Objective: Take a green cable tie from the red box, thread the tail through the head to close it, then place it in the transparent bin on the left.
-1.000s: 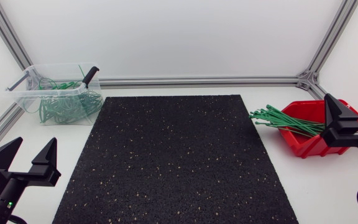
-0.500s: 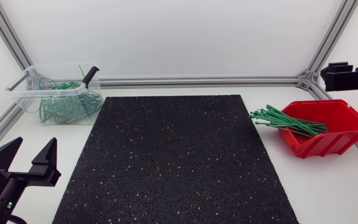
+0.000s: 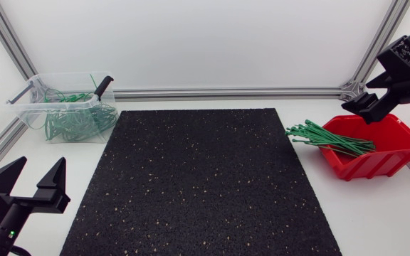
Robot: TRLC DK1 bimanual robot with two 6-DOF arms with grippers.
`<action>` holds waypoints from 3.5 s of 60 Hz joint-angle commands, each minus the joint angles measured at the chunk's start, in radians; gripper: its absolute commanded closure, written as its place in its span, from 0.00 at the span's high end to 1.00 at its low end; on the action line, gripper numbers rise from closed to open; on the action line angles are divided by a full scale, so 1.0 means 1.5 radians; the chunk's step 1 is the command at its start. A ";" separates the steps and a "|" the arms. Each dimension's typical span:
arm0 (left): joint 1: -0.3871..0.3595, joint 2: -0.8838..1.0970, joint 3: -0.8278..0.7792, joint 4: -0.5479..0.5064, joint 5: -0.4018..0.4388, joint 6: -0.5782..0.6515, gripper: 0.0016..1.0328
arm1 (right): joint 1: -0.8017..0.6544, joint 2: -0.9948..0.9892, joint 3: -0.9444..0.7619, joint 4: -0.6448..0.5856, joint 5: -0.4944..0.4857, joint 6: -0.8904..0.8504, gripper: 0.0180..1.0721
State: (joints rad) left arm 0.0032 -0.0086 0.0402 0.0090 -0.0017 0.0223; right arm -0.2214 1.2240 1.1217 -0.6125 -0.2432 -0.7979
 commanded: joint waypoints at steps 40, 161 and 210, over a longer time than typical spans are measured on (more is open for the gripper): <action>-0.008 -0.003 -0.026 -0.013 0.000 -0.006 0.97 | -0.008 0.228 -0.003 -0.098 -0.017 -0.476 0.81; -0.007 -0.002 -0.026 -0.014 0.000 -0.006 0.97 | 0.036 0.160 -0.138 -0.076 0.048 -0.581 0.18; -0.008 -0.002 -0.026 -0.014 0.000 -0.006 0.97 | -0.007 0.085 0.029 -0.197 -0.082 -0.549 0.13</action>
State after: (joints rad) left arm -0.0032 -0.0086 0.0402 0.0090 -0.0017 0.0223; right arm -0.2142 1.3781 1.1145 -0.8837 -0.3317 -1.6409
